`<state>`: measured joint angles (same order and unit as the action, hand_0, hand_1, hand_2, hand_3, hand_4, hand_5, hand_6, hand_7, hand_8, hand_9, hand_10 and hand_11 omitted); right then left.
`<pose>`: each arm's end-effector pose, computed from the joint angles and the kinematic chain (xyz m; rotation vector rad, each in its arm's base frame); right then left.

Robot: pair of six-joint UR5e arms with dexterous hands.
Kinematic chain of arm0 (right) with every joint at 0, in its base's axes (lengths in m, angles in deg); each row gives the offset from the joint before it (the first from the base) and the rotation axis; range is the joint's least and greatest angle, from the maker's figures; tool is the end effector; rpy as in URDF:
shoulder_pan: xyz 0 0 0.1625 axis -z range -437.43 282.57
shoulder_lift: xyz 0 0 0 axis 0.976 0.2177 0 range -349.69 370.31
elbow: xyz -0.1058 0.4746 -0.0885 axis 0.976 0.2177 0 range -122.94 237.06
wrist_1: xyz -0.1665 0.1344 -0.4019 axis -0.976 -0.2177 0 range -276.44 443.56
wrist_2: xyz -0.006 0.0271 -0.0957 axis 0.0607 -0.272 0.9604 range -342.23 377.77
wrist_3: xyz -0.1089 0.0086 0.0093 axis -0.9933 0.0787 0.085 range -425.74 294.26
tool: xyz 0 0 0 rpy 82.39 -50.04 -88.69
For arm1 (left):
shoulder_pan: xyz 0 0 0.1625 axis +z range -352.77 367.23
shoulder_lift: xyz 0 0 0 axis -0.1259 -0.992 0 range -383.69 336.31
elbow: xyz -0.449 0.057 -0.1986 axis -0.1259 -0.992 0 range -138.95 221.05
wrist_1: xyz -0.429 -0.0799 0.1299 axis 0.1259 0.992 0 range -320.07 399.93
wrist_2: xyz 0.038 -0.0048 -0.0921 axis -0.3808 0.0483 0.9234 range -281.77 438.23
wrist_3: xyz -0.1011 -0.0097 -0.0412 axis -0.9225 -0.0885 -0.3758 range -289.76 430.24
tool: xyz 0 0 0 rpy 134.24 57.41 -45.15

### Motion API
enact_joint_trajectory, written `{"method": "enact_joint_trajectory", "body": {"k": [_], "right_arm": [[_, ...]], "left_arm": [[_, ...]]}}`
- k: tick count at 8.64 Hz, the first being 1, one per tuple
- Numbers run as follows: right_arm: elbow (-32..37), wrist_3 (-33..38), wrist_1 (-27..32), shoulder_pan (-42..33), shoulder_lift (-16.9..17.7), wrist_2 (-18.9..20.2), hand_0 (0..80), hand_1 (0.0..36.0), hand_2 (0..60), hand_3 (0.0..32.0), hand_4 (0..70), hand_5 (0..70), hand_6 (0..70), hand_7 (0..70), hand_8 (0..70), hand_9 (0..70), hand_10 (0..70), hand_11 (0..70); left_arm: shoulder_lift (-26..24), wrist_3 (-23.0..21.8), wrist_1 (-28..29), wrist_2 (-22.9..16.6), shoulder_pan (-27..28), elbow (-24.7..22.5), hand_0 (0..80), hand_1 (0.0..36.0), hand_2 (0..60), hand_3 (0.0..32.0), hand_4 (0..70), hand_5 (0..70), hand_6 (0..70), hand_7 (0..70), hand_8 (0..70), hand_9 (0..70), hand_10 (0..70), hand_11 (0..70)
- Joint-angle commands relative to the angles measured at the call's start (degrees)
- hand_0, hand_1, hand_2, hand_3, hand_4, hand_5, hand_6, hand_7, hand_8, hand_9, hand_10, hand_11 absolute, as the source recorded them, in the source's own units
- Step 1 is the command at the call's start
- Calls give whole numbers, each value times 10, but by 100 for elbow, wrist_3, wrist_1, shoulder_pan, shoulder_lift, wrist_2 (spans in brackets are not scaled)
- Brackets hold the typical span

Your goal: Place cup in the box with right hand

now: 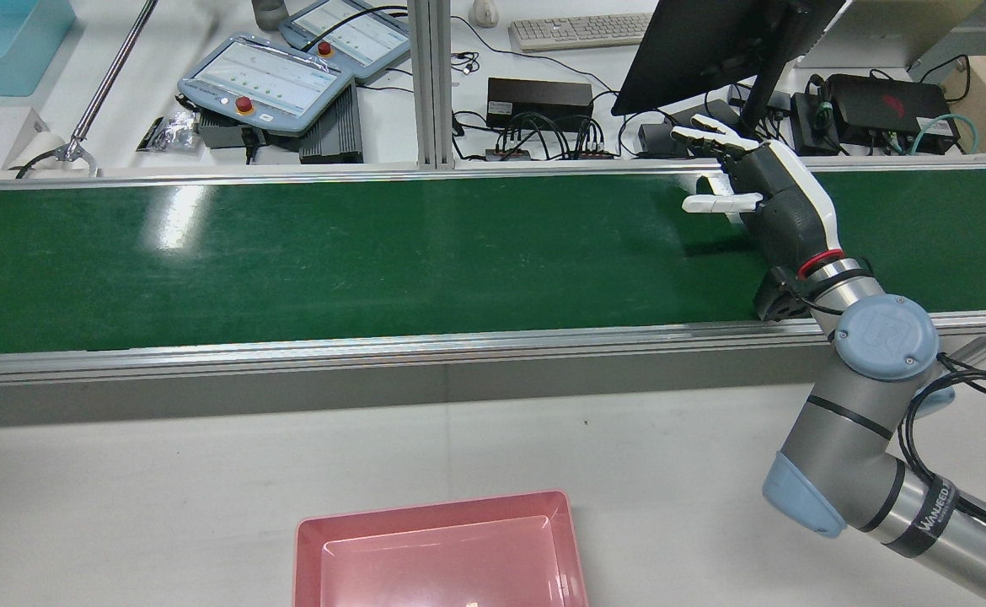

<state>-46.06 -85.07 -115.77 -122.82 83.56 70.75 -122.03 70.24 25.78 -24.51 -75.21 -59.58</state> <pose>-0.2966 -0.5843 0.5008 0.1127 -2.2173 1.8867 -0.0294 -0.6074 0.6004 -0.3587 2.1119 -1.9388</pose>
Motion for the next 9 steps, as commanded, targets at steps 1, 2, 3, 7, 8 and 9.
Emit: {"method": "enact_joint_trajectory", "body": {"k": [1, 2, 3, 7, 8, 9], "right_arm": [[20, -9, 0, 12, -38, -7, 506, 97, 0, 0, 206, 43, 46, 185, 60, 129, 0, 0], [21, -9, 0, 30, -38, -7, 494, 125, 83, 0, 164, 43, 46, 183, 60, 128, 0, 0], [12, -9, 0, 39, -30, -7, 493, 125, 84, 0, 172, 43, 46, 188, 59, 129, 0, 0], [12, -9, 0, 39, -21, -7, 499, 106, 28, 0, 172, 43, 45, 181, 58, 125, 0, 0], [12, -9, 0, 39, -21, -7, 498, 106, 28, 0, 186, 42, 46, 183, 59, 127, 0, 0], [12, -9, -9, 39, -21, -7, 499, 105, 29, 0, 187, 42, 46, 182, 59, 127, 0, 0]], "left_arm": [[0, 0, 0, 0, 0, 0, 0, 0, 0, 0, 0, 0, 0, 0, 0, 0, 0, 0], [0, 0, 0, 0, 0, 0, 0, 0, 0, 0, 0, 0, 0, 0, 0, 0, 0, 0], [0, 0, 0, 0, 0, 0, 0, 0, 0, 0, 0, 0, 0, 0, 0, 0, 0, 0], [0, 0, 0, 0, 0, 0, 0, 0, 0, 0, 0, 0, 0, 0, 0, 0, 0, 0], [0, 0, 0, 0, 0, 0, 0, 0, 0, 0, 0, 0, 0, 0, 0, 0, 0, 0], [0, 0, 0, 0, -9, 0, 0, 0, 0, 0, 0, 0, 0, 0, 0, 0, 0, 0]]}}
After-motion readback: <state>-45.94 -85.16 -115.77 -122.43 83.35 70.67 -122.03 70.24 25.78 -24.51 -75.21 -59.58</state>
